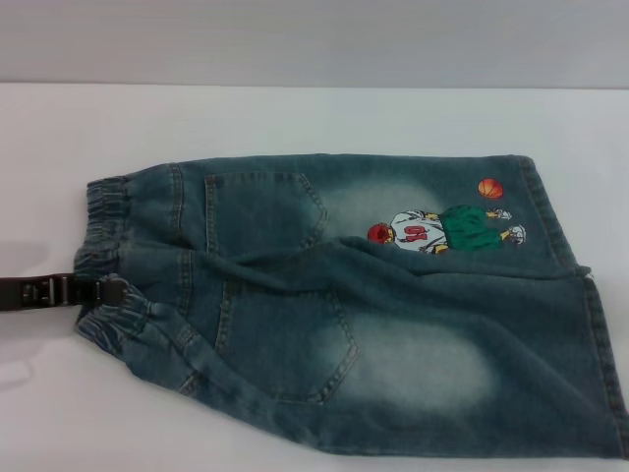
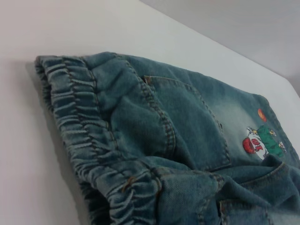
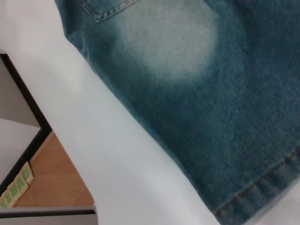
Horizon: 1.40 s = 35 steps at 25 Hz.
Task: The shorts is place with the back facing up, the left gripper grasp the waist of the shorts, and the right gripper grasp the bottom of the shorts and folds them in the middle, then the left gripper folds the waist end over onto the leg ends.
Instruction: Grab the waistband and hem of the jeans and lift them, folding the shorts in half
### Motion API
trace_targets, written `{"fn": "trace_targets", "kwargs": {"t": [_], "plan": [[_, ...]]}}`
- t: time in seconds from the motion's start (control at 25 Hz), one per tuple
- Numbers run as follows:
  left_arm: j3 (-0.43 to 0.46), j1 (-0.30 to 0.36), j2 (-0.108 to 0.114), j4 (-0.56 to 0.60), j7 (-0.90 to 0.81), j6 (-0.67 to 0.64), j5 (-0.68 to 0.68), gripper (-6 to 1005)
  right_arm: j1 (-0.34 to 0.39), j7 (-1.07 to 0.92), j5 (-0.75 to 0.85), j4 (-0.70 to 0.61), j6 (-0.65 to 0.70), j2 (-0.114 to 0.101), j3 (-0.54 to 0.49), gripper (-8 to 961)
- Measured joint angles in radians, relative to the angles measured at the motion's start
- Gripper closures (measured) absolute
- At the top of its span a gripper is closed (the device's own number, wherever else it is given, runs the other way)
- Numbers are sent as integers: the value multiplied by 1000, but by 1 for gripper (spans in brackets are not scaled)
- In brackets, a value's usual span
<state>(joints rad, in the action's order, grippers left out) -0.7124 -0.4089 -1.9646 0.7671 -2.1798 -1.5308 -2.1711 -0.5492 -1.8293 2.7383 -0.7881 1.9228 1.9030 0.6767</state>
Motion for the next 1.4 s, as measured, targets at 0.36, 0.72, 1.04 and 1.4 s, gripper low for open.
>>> {"fn": "trace_targets", "kwargs": {"t": [0.36,0.72,1.04,1.4], "plan": [[1,-1,2,0,0,0,-1,963,-11,-2,0,-1,-4,8,11,562],[6,-1,4,0,-2,3,-1,963,-17,-15,4,-3,-5,6,26,563],[7,-6,4,0,-3,3,-1,962,-17,-21,9,-1,-12,8,35,563],[0,-17,7,0,-11,5,-1,962,-17,-25,10,0,-26,20,39,563]]}}
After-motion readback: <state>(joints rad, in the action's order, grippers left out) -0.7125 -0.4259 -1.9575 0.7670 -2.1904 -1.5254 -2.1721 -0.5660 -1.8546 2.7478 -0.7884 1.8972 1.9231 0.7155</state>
